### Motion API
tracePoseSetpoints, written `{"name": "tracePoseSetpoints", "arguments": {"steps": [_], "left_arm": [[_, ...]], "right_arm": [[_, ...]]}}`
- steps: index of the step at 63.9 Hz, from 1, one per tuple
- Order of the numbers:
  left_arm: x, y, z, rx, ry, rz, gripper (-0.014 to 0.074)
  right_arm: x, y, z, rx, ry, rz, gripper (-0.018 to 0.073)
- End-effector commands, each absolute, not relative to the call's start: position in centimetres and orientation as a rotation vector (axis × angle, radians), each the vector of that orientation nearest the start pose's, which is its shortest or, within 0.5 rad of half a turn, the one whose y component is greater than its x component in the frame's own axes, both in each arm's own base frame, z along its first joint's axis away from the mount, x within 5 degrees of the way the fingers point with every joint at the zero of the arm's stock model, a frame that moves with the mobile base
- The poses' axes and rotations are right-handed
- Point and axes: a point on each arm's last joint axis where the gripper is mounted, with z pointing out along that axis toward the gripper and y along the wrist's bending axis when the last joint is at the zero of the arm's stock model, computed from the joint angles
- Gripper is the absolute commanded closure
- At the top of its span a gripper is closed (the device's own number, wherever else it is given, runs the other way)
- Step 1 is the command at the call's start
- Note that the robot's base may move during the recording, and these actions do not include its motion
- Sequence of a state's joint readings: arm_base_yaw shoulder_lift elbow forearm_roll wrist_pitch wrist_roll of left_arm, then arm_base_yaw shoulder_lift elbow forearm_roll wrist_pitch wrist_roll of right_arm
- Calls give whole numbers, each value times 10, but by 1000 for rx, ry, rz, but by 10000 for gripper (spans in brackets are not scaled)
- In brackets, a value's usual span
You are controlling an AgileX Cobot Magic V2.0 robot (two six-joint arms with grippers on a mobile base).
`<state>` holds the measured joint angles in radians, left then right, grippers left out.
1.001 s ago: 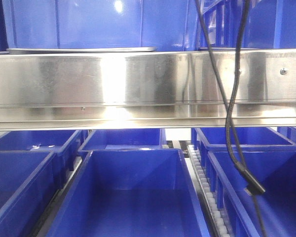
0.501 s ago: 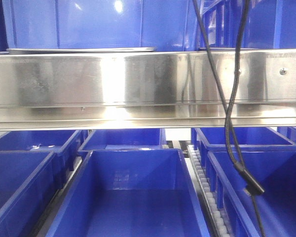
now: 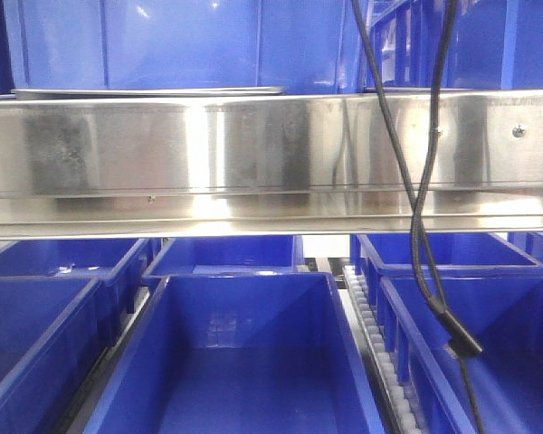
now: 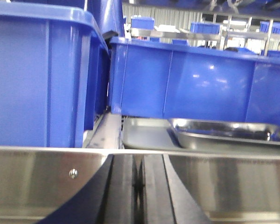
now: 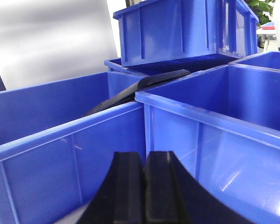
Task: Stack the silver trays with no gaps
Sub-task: 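Raise both grippers up and away from the stacked trays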
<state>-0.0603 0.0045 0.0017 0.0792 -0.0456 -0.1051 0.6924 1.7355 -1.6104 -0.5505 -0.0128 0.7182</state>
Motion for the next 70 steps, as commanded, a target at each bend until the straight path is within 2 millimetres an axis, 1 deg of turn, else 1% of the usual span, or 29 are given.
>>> {"name": "tracePoseSetpoints", "arguments": {"steps": [1, 18, 70], "left_arm": [[56, -4, 216, 50, 1451, -51, 593], [56, -4, 217, 75, 1436, -27, 593], [56, -4, 217, 72, 1438, -30, 593]], "right_arm": [[325, 271, 413, -436, 1544, 681, 638], [325, 271, 413, -436, 1544, 681, 638], [324, 271, 414, -440, 1532, 688, 638]]}}
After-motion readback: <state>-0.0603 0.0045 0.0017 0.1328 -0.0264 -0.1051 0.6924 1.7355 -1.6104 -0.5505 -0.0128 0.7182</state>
